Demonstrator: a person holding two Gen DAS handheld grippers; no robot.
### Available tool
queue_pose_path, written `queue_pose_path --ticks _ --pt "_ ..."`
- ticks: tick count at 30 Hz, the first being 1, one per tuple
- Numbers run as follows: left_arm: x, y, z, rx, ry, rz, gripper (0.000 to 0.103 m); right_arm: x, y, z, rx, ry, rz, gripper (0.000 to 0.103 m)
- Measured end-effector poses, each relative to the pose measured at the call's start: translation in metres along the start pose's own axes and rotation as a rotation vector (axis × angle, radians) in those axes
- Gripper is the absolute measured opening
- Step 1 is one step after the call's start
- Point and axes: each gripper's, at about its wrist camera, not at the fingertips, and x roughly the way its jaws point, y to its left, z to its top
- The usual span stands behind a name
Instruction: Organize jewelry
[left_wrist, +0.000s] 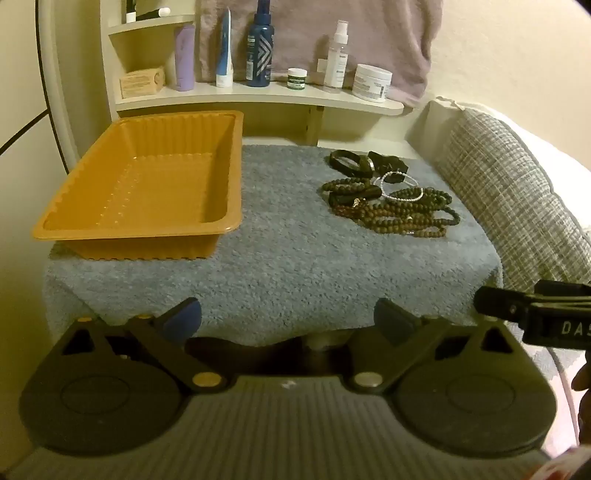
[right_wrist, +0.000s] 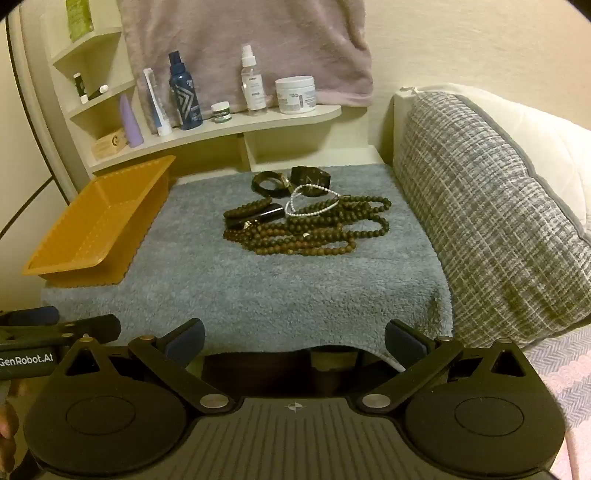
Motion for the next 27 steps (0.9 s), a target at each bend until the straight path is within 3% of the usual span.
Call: queue_pose_path --ticks 27 --pt "-0.0037 0.0009 0.0009 0.002 -0.033 0.006 0.099 -0.0023 0.0019 0.0009 -0.003 -0.013 0.002 0.103"
